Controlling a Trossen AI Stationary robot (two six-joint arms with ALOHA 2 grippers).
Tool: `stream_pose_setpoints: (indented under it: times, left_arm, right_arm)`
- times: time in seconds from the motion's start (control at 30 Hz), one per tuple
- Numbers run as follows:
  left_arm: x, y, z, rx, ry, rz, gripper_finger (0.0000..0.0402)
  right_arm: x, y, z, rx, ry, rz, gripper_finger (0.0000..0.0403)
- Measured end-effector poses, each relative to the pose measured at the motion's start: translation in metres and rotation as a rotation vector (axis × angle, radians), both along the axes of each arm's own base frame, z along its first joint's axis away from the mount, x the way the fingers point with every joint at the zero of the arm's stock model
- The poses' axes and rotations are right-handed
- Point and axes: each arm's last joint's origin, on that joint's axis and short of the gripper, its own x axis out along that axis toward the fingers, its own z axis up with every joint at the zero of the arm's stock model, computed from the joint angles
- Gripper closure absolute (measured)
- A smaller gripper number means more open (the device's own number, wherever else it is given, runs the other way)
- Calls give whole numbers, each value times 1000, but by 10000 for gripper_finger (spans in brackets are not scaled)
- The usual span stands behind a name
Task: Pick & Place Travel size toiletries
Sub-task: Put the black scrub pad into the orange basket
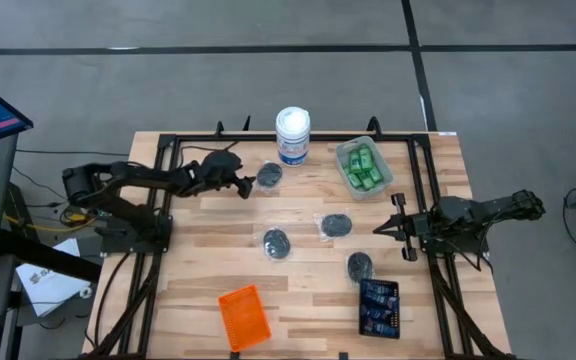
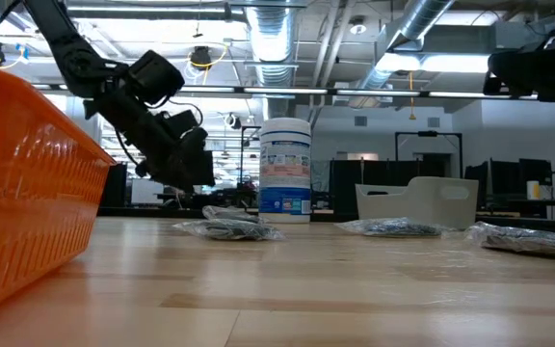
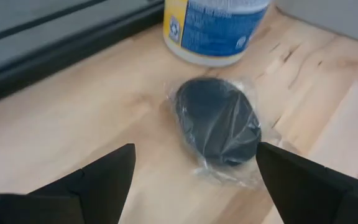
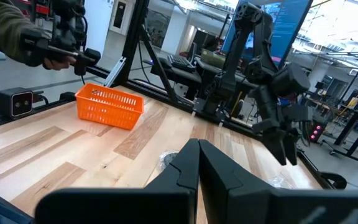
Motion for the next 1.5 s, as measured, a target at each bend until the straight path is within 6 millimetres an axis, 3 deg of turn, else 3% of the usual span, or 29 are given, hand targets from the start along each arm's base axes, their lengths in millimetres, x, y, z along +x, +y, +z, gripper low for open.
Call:
stream_pose_setpoints:
  times: [0.23, 0.53, 0.93, 1.1, 1.5]
  left_arm:
    - [5, 3, -17, -50, 51, 20, 76]
    - [34, 10, -24, -90, 50, -8, 80]
    - [35, 11, -40, -144, 87, 30, 126]
    - [33, 10, -37, -151, 84, 19, 174]
    - [34, 11, -33, -132, 65, 26, 338]
  right_arm:
    - [0, 0, 0, 0, 0, 0, 403]
    - [0, 0, 0, 0, 0, 0, 403]
    - [0, 0, 0, 0, 0, 1, 403]
    - [0, 0, 0, 0, 0, 1, 403]
    - [0, 0, 0, 0, 0, 2, 403]
